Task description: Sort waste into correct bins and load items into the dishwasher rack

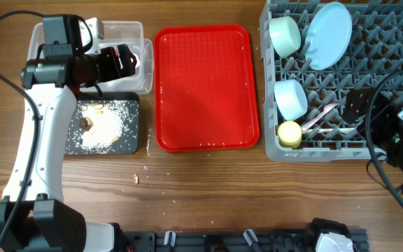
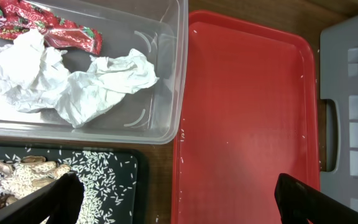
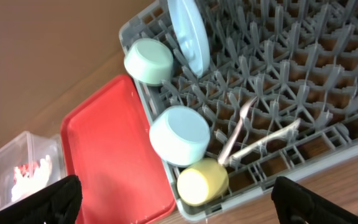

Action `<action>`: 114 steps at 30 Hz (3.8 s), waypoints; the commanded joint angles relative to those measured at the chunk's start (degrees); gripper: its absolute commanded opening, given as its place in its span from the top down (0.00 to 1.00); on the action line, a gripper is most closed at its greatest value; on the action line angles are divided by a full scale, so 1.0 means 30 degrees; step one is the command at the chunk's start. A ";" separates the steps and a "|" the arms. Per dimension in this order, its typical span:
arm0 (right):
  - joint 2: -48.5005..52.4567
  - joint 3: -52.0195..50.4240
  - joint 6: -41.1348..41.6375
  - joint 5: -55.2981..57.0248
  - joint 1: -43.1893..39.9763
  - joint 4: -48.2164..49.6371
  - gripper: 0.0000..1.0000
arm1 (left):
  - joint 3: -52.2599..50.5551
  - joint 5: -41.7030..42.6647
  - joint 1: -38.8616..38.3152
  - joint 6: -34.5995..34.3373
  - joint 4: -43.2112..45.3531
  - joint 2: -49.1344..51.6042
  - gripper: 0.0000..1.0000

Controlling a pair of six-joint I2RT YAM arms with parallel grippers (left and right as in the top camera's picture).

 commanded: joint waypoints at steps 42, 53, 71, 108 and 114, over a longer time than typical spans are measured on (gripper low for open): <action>-1.8200 -2.7445 -0.3045 0.2594 0.5173 2.2709 0.00 | 0.0299 -0.0109 -0.0058 0.0168 0.0051 -0.0036 0.00; -1.7988 -2.7445 -0.3045 0.2594 0.5173 2.2709 0.00 | 0.0299 -0.0109 -0.0058 0.0168 0.0051 -0.0036 0.00; -1.7952 -2.7445 -0.3045 0.2594 0.5173 2.2709 0.00 | -0.2535 -0.0750 -0.0576 0.0182 0.3810 -0.1923 0.00; -1.7952 -2.7445 -0.3045 0.2594 0.5173 2.2709 0.00 | -2.7671 -0.1457 -0.0670 0.1880 1.4819 -2.9674 0.00; -1.7952 -2.7445 -0.3045 0.2594 0.5173 2.2709 0.00 | -2.7671 -0.1406 -0.0678 0.1880 1.4841 -3.0235 0.00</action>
